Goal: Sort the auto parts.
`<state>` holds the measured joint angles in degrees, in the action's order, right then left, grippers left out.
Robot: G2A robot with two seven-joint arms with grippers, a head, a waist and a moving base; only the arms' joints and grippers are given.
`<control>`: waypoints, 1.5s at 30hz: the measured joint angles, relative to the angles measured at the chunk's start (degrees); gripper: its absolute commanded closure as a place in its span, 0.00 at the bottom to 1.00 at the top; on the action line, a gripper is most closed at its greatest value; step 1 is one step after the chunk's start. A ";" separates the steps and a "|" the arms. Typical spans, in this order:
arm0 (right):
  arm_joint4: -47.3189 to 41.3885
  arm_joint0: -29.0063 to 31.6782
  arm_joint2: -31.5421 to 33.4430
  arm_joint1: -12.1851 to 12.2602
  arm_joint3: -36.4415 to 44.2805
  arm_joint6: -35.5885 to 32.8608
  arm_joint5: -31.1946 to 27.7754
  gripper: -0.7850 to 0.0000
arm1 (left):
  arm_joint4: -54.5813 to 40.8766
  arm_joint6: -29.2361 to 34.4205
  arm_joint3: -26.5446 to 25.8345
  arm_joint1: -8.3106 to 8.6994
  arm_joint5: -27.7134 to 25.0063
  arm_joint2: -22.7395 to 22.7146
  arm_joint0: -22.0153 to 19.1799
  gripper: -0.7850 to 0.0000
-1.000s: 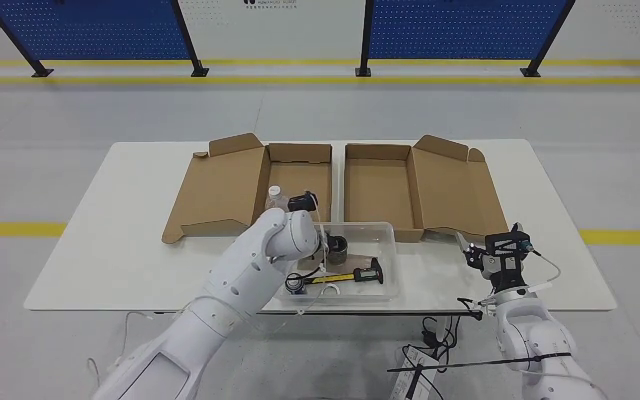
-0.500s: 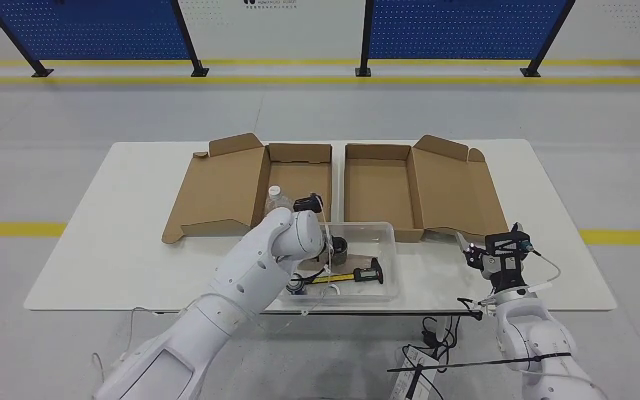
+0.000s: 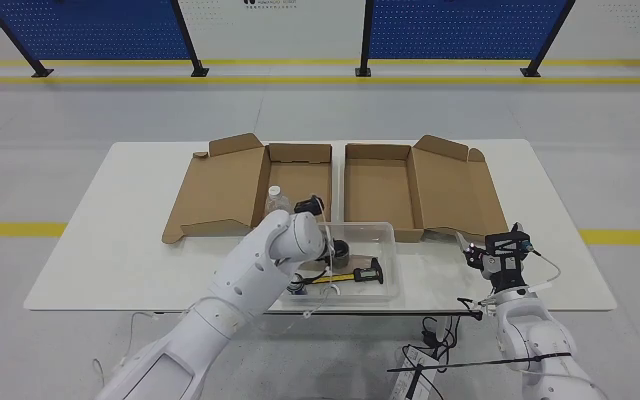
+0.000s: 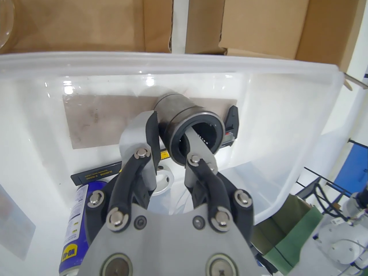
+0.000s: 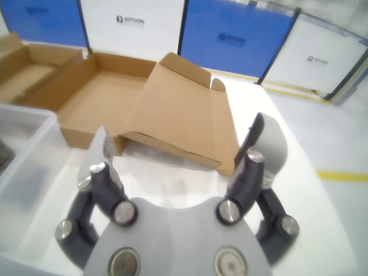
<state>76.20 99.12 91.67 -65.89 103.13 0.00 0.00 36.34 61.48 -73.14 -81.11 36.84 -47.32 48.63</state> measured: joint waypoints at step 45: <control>0.00 0.00 0.00 0.00 0.00 0.00 0.00 0.00 | -43.79 22.14 -29.21 6.48 -22.88 -25.01 15.06 1.00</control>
<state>76.20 99.12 91.67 -65.89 103.13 0.00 0.00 -7.45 83.62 -102.35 -74.63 13.96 -72.33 63.69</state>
